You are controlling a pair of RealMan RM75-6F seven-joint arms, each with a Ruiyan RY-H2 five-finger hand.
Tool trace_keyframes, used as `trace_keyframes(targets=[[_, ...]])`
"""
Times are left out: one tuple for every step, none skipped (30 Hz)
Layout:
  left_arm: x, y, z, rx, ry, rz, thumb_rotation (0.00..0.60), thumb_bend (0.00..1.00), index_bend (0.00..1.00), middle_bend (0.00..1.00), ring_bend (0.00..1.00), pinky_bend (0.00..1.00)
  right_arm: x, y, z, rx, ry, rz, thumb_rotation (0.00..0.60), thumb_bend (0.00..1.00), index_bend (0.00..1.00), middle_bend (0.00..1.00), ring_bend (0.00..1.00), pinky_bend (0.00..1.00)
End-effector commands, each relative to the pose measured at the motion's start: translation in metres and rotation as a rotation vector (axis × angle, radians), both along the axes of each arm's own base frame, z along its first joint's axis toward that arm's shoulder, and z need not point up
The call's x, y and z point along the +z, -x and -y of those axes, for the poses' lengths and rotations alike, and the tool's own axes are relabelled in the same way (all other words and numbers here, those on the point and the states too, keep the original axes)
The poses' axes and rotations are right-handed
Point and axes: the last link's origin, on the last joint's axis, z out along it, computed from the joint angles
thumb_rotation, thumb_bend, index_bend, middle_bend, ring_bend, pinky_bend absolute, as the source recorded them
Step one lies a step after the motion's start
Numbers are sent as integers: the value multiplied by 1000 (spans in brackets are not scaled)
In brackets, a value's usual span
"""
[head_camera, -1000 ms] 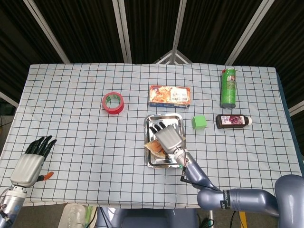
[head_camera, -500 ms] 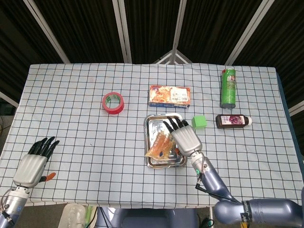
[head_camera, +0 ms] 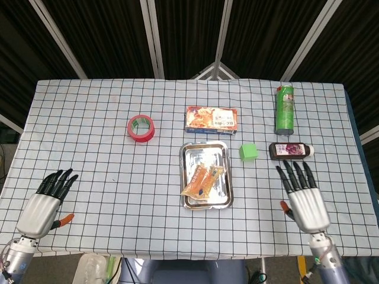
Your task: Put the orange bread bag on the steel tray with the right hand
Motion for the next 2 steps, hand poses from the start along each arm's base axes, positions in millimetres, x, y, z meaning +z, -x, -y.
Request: trace_keyframes(targets=[[-2,-1,1,-11,10,-1,600,82,0,0,0,92,25,65,-37,-234,46,-22,600,286,0,0,0,0],[-2,-1,1,-12,13,-2,600,82,0,0,0,92,26,66,-36,-240,32,-9,600,286,0,0,0,0]])
